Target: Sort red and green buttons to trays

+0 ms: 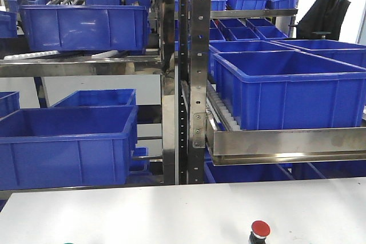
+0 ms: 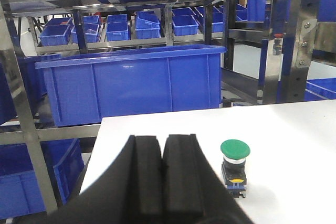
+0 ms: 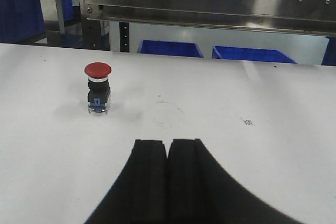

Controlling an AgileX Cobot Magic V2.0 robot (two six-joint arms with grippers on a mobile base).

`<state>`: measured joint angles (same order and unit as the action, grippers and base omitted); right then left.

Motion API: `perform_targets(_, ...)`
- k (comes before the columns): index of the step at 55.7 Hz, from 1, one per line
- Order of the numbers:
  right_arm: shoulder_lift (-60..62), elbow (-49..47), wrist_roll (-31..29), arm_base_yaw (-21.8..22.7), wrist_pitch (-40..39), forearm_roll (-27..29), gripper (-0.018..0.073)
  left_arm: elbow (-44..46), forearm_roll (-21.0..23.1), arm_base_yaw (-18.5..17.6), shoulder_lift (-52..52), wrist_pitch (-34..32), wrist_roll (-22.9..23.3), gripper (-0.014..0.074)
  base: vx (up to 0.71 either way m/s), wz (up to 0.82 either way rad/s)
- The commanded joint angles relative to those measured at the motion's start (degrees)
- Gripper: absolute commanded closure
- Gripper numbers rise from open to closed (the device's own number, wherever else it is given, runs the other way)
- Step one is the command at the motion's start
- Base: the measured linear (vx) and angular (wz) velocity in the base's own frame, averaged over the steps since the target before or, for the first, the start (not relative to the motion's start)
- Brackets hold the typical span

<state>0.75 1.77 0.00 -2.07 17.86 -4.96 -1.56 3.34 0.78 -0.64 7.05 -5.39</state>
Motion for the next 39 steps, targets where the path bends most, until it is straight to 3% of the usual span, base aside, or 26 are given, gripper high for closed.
perform_targets(1, 0.5, 0.8, 0.0, 0.2, -4.5, -0.3, 0.0568, 1.5, 0.0, 0.1, -0.3, -4.8, 0.3, 0.0603, 0.0, 0.0)
perform_targets(39, 0.5, 0.8, -0.7, 0.2, -4.5, -1.3, 0.0568, 1.5, 0.0, 0.1, -0.3, -4.8, 0.2, 0.0603, 0.0, 0.0)
